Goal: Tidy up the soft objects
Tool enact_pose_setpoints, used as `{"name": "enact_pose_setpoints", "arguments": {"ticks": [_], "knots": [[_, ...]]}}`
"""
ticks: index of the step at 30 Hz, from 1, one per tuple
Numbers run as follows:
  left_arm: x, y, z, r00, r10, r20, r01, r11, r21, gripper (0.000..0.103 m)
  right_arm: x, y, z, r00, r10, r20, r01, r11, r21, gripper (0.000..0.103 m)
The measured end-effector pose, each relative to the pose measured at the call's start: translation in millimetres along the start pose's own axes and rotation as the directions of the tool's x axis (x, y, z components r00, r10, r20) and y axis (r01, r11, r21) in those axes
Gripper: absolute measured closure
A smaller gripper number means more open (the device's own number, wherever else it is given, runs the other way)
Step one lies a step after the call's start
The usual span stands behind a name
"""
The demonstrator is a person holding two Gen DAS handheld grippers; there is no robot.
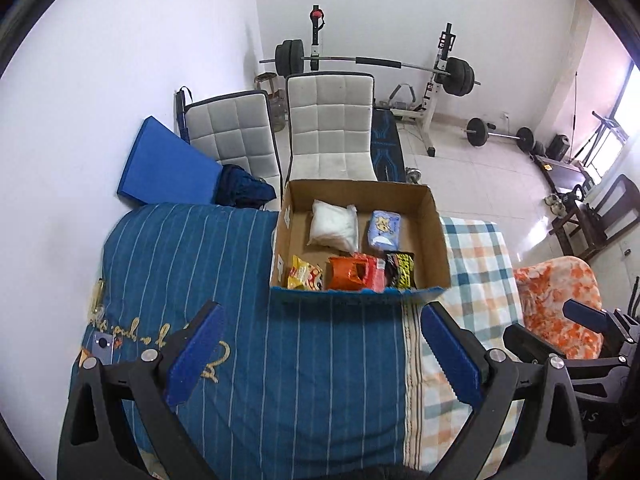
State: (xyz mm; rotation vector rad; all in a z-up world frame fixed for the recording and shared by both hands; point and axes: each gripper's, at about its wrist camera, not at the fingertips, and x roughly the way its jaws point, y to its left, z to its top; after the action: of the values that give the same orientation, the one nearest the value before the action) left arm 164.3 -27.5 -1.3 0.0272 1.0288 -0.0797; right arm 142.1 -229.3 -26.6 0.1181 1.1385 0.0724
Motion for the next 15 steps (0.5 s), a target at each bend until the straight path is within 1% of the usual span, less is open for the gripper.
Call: {"name": "enact_pose_setpoints", "arguments": {"ticks": [6, 9, 15], "knots": [[-31.1, 2.1, -13.9, 1.0, -0.019, 0.021, 0.02, 1.0, -0.022, 0.003, -44.8, 5.7, -17.8, 0.998, 0.008, 0.062, -0.008, 1.0, 0.004, 0.0], [-41.1, 3.1, -15.9, 0.999, -0.007, 0.037, 0.008, 1.0, -0.022, 0.003, -65.1, 7.7, -24.3, 0.995, 0.003, 0.097, -0.003, 1.0, 0.006, 0.0], [-54.8, 6.4, -17.4, 0.998, 0.003, 0.063, -0.002, 1.0, -0.029, 0.003, -83.9, 8.5, -30.9, 0.993, 0.003, 0.119, -0.004, 1.0, 0.008, 0.0]]}}
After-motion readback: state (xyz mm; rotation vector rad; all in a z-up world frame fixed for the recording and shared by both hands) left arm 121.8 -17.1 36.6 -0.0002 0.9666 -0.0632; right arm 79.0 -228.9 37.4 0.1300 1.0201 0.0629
